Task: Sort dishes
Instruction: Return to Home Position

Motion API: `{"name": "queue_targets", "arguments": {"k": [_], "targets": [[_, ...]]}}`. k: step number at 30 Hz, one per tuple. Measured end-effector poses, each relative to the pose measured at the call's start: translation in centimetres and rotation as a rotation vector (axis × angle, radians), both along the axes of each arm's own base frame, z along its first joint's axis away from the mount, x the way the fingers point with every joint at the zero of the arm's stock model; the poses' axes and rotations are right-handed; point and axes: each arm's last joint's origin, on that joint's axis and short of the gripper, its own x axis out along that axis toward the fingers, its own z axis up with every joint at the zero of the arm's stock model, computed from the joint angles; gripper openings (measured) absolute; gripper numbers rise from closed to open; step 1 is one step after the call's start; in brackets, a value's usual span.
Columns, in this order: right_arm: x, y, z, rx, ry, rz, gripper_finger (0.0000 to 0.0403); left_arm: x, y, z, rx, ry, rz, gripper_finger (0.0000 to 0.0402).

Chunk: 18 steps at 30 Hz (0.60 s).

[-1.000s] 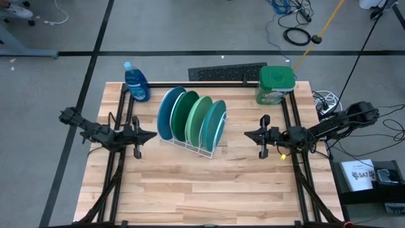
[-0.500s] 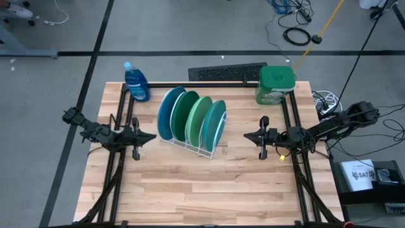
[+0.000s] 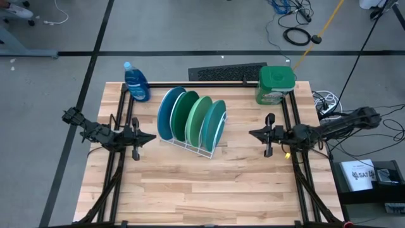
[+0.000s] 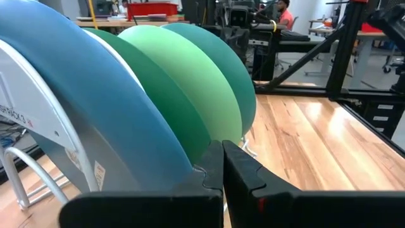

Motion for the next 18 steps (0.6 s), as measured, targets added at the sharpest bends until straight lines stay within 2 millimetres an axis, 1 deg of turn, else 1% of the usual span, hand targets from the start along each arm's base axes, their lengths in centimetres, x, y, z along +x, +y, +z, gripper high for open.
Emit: {"name": "queue_targets", "arguments": {"k": [7,18], "targets": [[-1.2,-0.3,-0.2,0.006,0.036,-0.012,0.0000,0.0,0.0,0.0,0.000,0.001,0.000,0.0000],[-3.0,-0.8,-0.2,0.022,0.024,-0.028,0.0000,0.0,0.0,-0.2,-0.009,0.020,0.001,0.0000]]}}
